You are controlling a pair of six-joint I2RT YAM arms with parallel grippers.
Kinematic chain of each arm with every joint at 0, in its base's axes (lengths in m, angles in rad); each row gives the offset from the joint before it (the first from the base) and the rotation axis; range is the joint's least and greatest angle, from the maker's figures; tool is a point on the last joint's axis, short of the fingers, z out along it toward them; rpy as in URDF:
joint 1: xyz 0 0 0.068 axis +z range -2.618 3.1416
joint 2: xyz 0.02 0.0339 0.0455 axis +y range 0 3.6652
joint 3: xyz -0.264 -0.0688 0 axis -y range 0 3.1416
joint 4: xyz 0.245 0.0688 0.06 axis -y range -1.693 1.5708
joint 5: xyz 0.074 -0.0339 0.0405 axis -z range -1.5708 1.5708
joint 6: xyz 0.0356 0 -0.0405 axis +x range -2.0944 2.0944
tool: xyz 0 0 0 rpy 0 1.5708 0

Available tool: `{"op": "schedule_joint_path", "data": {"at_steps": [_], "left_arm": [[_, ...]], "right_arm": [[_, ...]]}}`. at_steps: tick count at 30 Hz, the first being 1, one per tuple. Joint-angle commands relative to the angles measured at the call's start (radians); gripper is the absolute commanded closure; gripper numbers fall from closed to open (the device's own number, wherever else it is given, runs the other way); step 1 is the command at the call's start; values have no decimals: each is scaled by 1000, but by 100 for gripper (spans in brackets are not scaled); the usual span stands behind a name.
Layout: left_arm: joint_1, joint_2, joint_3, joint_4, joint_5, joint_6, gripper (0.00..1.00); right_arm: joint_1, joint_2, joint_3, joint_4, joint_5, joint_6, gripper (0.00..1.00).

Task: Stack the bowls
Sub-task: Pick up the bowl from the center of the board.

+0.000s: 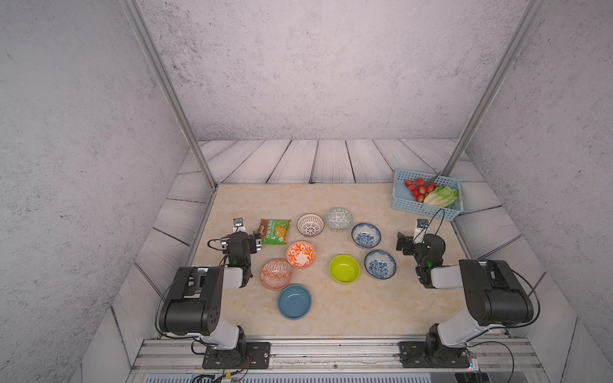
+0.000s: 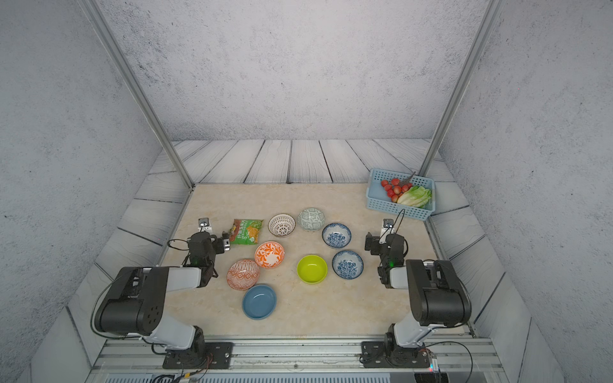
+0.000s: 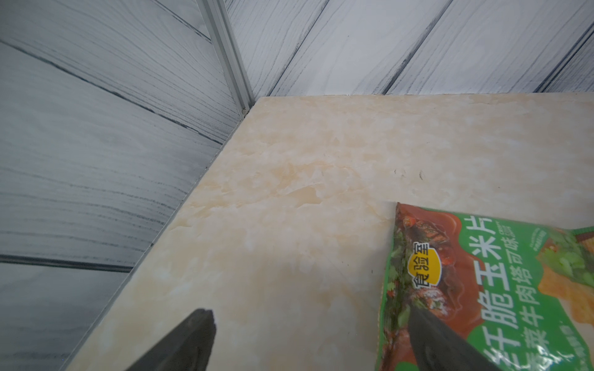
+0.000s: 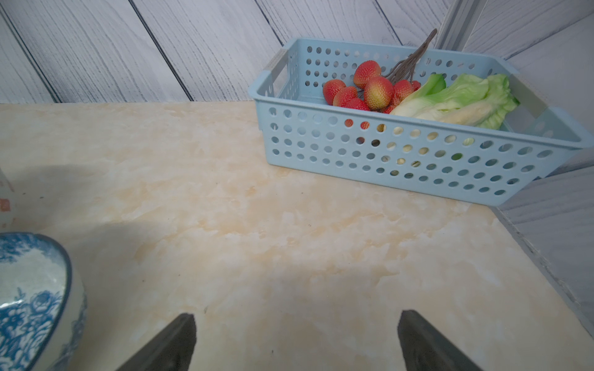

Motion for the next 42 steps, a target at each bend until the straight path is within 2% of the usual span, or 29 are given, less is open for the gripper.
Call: {"op": "schedule_joint_path", "data": {"at_steps": [1, 16, 18, 21, 24, 27, 33, 34, 35, 37, 38, 39, 41, 42], "left_arm": [[3, -6, 14, 5, 4, 0, 0], [2, -16, 2, 20, -19, -3, 0], [-2, -49, -10, 13, -61, -19, 0], [-13, -82, -47, 55, -46, 8, 0], [-39, -140, 0, -102, -114, 6, 0], [-40, -175, 95, -316, -170, -63, 0], [-44, -313, 108, -445, -220, -153, 0], [-46, -330, 132, -508, -246, -173, 0], [-53, -345, 198, -645, -329, -246, 0], [-61, -355, 335, -974, -487, -433, 0], [-61, -355, 415, -1127, -531, -526, 0], [-61, -356, 481, -1225, -536, -567, 0], [-62, -362, 553, -1304, -475, -499, 0], [-61, -368, 585, -1339, -421, -465, 0]], "right_arm": [[-4, -20, 12, -6, -7, 6, 1], [1, -22, 8, -7, -21, -11, 1], [11, -26, -8, 21, 3, -14, 1], [17, -56, -34, 49, 62, 6, 1], [16, -116, -56, 41, 113, 23, 1], [15, -180, -59, 0, 119, 22, 1], [17, -322, -12, -172, 110, 35, 1], [16, -350, 7, -220, 118, 74, 1], [15, -402, 48, -318, 118, 136, 1], [15, -455, 131, -482, 87, 261, 1], [14, -469, 182, -568, 64, 321, 1], [14, -470, 231, -667, 56, 378, 1], [13, -439, 315, -837, 97, 510, 1], [4, -411, 347, -883, 54, 543, 1]]}}
